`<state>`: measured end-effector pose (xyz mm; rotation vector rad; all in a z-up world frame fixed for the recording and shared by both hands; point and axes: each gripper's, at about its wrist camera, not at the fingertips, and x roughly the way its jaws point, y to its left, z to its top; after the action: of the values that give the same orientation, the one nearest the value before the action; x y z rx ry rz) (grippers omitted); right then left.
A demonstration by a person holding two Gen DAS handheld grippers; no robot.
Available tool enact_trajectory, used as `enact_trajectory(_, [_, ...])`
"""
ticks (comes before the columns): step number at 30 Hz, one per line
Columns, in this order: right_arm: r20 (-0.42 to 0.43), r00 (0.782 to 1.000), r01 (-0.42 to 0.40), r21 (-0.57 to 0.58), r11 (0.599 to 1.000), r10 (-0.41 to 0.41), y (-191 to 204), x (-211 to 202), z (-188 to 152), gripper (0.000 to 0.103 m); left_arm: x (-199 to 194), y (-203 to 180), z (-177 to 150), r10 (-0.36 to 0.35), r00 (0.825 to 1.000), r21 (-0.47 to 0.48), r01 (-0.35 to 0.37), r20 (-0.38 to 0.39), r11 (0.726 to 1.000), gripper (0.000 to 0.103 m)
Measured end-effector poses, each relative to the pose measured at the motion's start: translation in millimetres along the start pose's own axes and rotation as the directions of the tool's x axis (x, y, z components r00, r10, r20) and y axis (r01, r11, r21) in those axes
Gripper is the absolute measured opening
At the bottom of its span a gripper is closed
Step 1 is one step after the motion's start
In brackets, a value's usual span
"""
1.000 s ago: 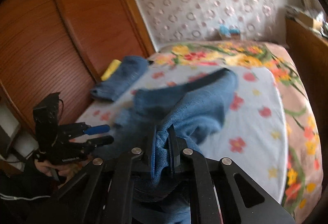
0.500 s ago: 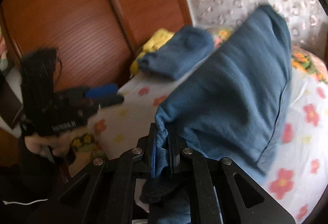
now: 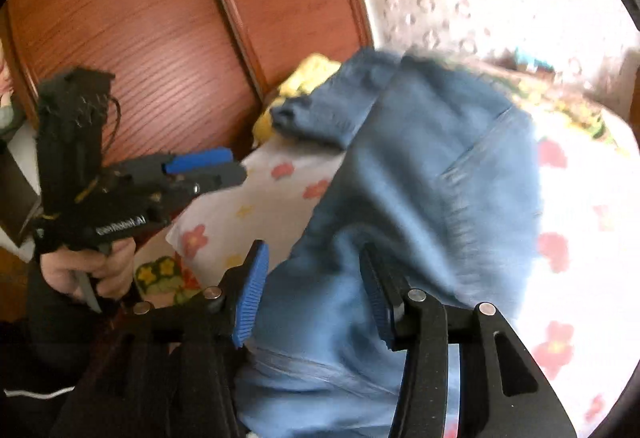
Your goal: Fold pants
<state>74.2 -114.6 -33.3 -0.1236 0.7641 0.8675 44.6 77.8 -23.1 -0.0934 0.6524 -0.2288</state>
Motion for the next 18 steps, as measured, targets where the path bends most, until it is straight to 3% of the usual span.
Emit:
enact_trajectory(3, [0.041,0.995,0.095,-0.004,0.995,-0.095,-23,-24,7,0.048,1,-18,4,-0.047,0.999,0.022,0.047,0.004,0.999,0.038])
enact_trajectory(7, [0.040,0.980,0.197,-0.004,0.980,-0.197,-57,-22,16,0.048,12,-45,3,-0.106,0.994,0.048,0.106,-0.016,0.993,0.038])
enact_trajectory(12, [-0.015,0.977,0.212,0.015,0.977,-0.212,-93,15,27,0.048,34,-64,-14,-0.113,0.989,0.091,0.122,-0.095,0.988,0.038])
enact_trajectory(18, [-0.038,0.980,0.195,0.047,0.980,-0.193,-119,48,47,0.048,53,-54,-46,-0.074,0.980,0.086,0.091,-0.182,0.992,0.038])
